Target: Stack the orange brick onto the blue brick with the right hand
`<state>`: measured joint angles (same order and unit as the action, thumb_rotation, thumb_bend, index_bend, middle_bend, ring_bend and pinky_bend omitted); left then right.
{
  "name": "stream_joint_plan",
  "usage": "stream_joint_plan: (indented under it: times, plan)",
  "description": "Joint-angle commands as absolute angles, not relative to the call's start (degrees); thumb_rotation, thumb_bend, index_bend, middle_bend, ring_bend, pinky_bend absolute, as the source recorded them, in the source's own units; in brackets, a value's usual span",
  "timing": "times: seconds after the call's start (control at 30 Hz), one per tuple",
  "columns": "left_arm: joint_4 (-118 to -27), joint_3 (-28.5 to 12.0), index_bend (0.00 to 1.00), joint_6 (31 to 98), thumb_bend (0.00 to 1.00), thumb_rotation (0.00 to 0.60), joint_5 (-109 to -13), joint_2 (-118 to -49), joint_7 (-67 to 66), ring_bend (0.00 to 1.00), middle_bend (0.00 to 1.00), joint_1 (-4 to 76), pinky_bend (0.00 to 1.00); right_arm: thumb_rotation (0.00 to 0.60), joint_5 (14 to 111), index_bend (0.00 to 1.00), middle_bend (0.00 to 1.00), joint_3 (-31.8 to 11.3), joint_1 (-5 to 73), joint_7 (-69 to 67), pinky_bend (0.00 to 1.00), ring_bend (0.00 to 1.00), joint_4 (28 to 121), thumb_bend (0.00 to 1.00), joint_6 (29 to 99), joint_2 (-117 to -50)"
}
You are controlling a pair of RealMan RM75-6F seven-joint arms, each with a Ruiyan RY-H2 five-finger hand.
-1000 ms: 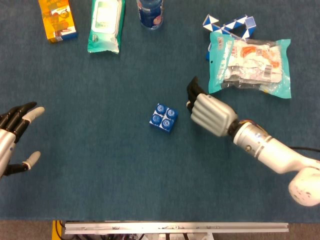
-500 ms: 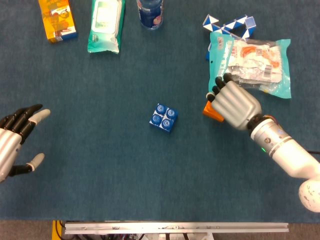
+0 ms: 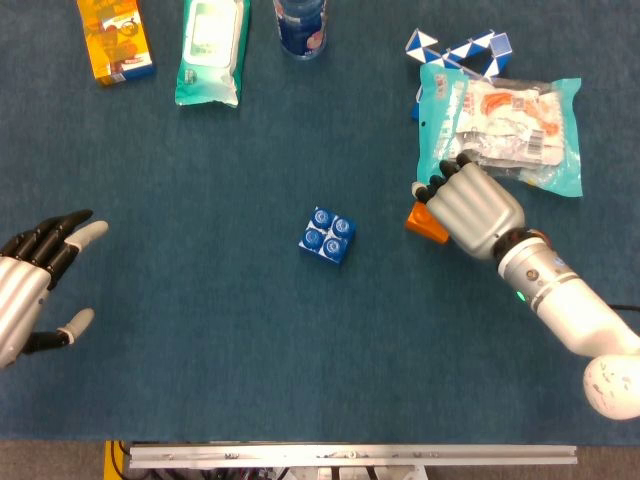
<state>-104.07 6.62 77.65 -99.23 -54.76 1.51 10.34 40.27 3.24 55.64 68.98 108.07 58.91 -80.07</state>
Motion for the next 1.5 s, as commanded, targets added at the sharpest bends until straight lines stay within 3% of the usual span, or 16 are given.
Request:
stream_joint_plan:
  times: [0.03, 0.47, 1.13, 1.37, 1.5]
  plan:
    - [-104.08, 6.62, 0.11, 77.52, 0.27, 0.600, -99.18, -54.75, 1.41, 0.11, 0.10, 10.39, 0.22, 0.600, 38.62, 0.19, 0.33, 3.46, 56.31, 68.15, 0.27, 0.21, 107.46, 0.05, 58.55, -80.69]
    - [-104.19, 6.99, 0.11, 77.66, 0.27, 0.600, -99.52, -54.36, 1.84, 0.11, 0.10, 10.29, 0.22, 0.600, 37.61, 0.19, 0.32, 3.94, 58.41, 64.44, 0.27, 0.21, 101.76, 0.05, 55.82, -85.25]
    - [-103.92, 7.47, 0.11, 78.24, 0.27, 0.600, -99.87, -53.75, 2.60, 0.11, 0.10, 9.79, 0.22, 0.600, 49.51, 0.19, 0.32, 6.68, 58.95, 52.70, 0.27, 0.21, 100.95, 0.07, 47.38, -83.63]
    - [-103.95, 7.65, 0.11, 78.30, 0.28, 0.600, -100.28, -53.58, 2.96, 0.11, 0.10, 9.78, 0.22, 0.600, 52.65, 0.19, 0.32, 6.99, 57.82, 51.53, 0.27, 0.21, 101.12, 0.07, 50.35, -82.55]
    - [-103.99, 7.69, 0.11, 78.35, 0.27, 0.600, -100.37, -53.45, 3.02, 0.11, 0.10, 9.76, 0.22, 0.600, 52.65, 0.25, 0.33, 6.58, 57.03, 51.93, 0.27, 0.21, 99.97, 0.07, 52.84, -82.94]
